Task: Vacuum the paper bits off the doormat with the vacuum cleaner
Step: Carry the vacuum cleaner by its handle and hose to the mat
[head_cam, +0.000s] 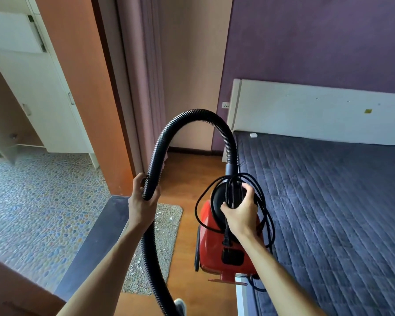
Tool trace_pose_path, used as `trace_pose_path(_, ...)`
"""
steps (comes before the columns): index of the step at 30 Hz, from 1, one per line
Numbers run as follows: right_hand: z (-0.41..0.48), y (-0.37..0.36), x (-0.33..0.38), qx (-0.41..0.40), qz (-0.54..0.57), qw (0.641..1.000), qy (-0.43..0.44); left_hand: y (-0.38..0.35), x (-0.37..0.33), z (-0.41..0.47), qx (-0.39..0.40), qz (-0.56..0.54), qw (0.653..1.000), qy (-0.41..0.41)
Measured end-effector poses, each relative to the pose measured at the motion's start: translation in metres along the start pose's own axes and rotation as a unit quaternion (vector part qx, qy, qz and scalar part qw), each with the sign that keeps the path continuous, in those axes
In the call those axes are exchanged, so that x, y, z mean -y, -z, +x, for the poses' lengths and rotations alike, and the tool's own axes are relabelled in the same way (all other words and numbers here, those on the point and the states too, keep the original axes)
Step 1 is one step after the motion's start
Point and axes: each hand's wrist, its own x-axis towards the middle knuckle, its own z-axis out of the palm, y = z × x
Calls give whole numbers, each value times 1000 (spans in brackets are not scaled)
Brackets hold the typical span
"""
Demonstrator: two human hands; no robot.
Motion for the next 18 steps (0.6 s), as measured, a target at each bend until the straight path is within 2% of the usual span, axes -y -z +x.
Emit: trace_pose_path(18,200,-103,-7,-19,-36,998,-55,-108,54,208,30,0,999,17)
